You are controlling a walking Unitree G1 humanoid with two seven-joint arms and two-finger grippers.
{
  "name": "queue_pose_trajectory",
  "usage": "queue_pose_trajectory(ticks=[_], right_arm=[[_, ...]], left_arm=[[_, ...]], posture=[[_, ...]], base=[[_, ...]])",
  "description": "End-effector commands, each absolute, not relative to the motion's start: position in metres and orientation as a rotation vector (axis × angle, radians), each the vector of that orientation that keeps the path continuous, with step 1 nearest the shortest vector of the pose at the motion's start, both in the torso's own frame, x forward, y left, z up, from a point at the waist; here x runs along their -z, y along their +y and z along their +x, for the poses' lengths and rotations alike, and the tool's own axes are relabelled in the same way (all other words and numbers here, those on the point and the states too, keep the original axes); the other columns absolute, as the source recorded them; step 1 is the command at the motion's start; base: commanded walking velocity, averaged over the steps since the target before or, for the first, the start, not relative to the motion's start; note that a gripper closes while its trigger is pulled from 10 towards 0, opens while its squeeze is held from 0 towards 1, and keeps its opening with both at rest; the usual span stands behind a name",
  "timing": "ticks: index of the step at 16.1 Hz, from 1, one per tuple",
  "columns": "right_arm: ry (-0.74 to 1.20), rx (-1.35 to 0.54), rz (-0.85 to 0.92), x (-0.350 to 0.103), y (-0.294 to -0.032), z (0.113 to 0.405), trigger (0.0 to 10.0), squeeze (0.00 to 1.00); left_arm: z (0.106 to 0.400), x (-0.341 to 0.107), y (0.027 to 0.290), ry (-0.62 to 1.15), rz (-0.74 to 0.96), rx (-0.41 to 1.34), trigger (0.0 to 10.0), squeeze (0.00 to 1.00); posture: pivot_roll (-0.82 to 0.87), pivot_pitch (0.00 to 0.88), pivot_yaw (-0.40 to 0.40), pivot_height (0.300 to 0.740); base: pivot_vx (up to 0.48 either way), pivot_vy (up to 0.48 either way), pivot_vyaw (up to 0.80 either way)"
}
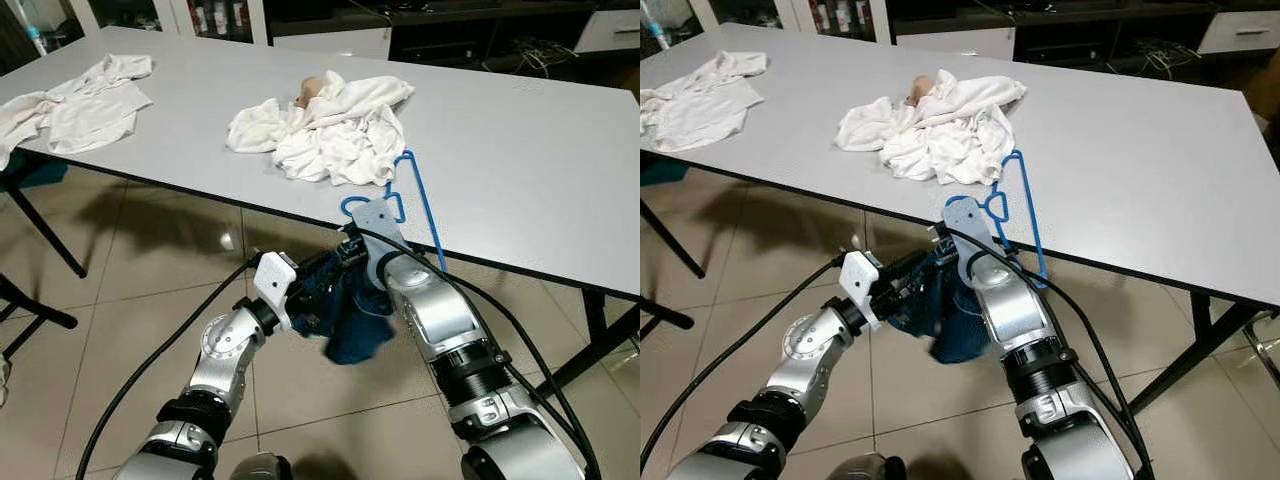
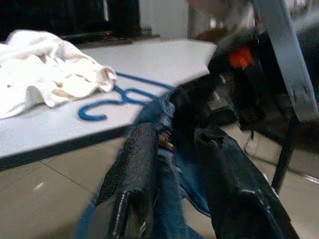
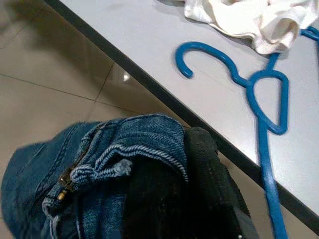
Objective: Hang hanger
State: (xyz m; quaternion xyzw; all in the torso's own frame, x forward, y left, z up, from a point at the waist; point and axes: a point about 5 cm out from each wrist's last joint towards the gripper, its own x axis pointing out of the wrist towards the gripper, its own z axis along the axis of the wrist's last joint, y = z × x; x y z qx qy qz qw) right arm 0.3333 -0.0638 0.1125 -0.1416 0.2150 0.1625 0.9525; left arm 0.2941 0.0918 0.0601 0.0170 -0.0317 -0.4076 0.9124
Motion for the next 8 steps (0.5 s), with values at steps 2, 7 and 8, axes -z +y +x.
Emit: queue_pose_trajectory(ticks=[2, 7, 8], right_arm=[[0.321, -0.398, -0.252, -0.1399, -0.0471, 0.3362, 10.0, 0.0], [0.311, -0.4, -0.244, -0.1454, -0.0476, 0.3377, 10.0, 0.0], [0.311, -0.398, -0.244, -0.1455, -0.0496, 0.3378, 10.0, 0.0]], left_arm=[[0.2951, -0.0531, 0.0907, -0.006, 0.069, 0.84, 10.0, 0.15], [0.298, -0.0501, 0.0911, 0.028, 0.109, 0.822, 10.0, 0.14], [0.2981, -0.0497, 0.0929, 0.026, 0.121, 0.81, 10.0, 0.13]], posture=[[-0.01, 0.0, 0.079, 0.74], [-0.02, 0.0, 0.082, 0.74], [-0.02, 0.0, 0.082, 0.74]], base=[[0.0, 0.0, 0.0], [0.0, 0.0, 0.0], [0.0, 0.0, 0.0]])
